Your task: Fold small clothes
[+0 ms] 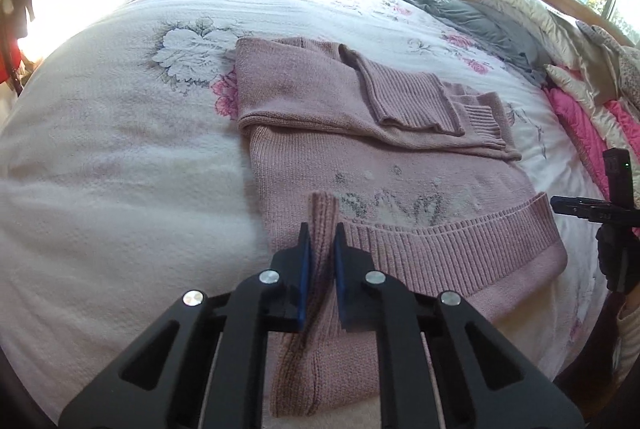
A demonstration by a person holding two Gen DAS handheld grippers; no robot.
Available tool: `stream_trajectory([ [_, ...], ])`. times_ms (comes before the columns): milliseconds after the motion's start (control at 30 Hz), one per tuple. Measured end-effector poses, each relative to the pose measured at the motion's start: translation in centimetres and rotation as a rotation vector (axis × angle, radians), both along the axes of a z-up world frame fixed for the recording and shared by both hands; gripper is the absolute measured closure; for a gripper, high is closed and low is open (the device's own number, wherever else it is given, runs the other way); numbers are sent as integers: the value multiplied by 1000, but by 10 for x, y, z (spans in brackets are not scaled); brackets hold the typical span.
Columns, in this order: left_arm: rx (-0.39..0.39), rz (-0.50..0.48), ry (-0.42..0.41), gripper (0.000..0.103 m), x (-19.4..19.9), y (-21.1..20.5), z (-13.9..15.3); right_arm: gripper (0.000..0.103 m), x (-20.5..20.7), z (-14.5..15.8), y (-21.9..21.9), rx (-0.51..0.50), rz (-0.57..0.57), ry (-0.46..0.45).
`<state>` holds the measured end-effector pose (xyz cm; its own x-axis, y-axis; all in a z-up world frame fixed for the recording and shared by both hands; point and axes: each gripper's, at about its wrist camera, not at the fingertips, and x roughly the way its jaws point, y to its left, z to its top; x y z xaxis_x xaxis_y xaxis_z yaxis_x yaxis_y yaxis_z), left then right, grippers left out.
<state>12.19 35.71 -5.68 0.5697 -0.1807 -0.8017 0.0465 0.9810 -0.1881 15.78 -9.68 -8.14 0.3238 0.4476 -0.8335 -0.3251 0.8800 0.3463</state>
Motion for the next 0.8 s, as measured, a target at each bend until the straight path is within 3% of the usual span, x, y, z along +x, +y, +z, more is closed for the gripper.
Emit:
stream_trajectory([
  [167, 15, 1, 52, 93, 11, -1, -19, 48, 2, -16, 18, -76, 62, 5],
  [233, 7, 10, 82, 90, 17, 2, -31, 60, 0, -22, 24, -140, 75, -5],
  [333, 19, 21, 93, 88, 20, 2, -42, 89, -5, -24, 26, -146, 102, -23],
  [400, 18, 22, 85, 92, 19, 0, -39, 93, -9, -18, 24, -151, 101, -51],
  [700, -106, -2, -91, 95, 8, -3, 24, 94, -26, 46, 5, 32, 96, -178],
  [800, -98, -1, -164, 95, 19, -7, 52, 94, -16, 74, 2, 60, 78, -232],
])
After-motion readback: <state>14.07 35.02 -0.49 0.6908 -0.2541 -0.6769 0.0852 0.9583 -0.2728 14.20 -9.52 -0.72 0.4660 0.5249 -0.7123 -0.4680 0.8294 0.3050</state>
